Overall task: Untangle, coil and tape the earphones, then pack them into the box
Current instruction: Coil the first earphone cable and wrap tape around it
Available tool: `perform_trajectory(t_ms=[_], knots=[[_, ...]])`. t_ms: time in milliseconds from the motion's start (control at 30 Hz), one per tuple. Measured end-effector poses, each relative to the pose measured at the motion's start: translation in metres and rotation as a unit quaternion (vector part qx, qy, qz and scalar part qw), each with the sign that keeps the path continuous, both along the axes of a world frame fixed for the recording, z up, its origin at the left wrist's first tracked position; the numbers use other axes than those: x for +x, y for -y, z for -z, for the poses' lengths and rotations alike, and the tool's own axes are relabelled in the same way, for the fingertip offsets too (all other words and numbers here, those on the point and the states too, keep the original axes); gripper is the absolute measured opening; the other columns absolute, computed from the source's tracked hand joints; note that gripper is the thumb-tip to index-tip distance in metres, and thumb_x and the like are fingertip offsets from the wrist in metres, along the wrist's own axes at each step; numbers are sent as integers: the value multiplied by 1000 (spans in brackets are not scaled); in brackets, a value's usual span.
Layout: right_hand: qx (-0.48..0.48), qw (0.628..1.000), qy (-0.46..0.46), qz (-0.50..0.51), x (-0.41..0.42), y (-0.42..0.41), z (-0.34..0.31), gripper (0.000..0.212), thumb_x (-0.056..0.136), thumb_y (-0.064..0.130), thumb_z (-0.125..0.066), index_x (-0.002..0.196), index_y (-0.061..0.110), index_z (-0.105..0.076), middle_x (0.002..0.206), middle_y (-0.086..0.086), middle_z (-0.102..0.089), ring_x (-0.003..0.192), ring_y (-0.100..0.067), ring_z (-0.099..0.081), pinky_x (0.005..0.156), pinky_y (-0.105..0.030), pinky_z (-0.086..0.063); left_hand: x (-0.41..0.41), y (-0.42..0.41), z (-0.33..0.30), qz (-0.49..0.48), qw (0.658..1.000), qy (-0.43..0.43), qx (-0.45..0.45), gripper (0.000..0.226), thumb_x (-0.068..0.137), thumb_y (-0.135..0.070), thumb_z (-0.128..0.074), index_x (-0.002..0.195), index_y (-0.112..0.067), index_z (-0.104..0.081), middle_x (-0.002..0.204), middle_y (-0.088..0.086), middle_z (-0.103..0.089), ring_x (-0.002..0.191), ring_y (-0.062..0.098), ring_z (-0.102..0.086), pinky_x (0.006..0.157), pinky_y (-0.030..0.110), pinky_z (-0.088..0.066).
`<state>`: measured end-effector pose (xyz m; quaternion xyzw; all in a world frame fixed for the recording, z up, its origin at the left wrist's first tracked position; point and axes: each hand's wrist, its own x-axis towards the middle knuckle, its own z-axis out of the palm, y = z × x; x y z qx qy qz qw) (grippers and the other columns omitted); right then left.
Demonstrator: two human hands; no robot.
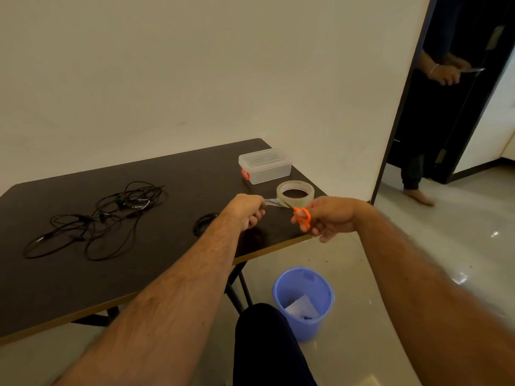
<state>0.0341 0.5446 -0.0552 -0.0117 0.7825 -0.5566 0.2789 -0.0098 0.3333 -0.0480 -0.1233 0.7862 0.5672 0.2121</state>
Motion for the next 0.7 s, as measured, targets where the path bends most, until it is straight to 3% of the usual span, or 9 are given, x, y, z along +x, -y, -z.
perform_trajectory(t_ms=[133, 267, 467, 700], knots=[[11, 998, 19, -51, 5, 7, 4, 45, 98, 42, -48, 119, 5, -61, 82, -1, -65, 64, -9, -55, 57, -22, -49, -2, 0, -3, -4, 1000, 21, 15, 14, 97, -14, -54, 87, -6, -60, 72, 2, -50, 46, 5, -35, 31, 12, -26], [-26, 997, 63, -37, 2, 14, 6, 60, 99, 56, -34, 120, 5, -59, 93, -7, -68, 63, -10, -57, 53, -23, -50, -5, 2, -1, -6, 999, 25, 21, 14, 97, -14, -55, 87, -6, -60, 72, 1, -50, 46, 5, -36, 31, 12, -27], [-74, 995, 60, -27, 1, 19, 11, 62, 99, 57, -31, 119, 5, -58, 92, -6, -69, 61, -9, -56, 49, -21, -47, -9, 4, 3, -3, 999, 27, 29, 13, 95, -15, -56, 87, -7, -61, 70, 0, -51, 45, 5, -36, 33, 13, -27], [-95, 993, 67, -16, -11, 31, 11, 63, 97, 57, -35, 117, 2, -58, 96, -10, -70, 48, -7, -52, 34, -12, -34, -8, 4, 3, 0, 998, 37, 57, 14, 96, -16, -56, 86, -7, -61, 70, 0, -51, 45, 5, -36, 32, 12, -26]])
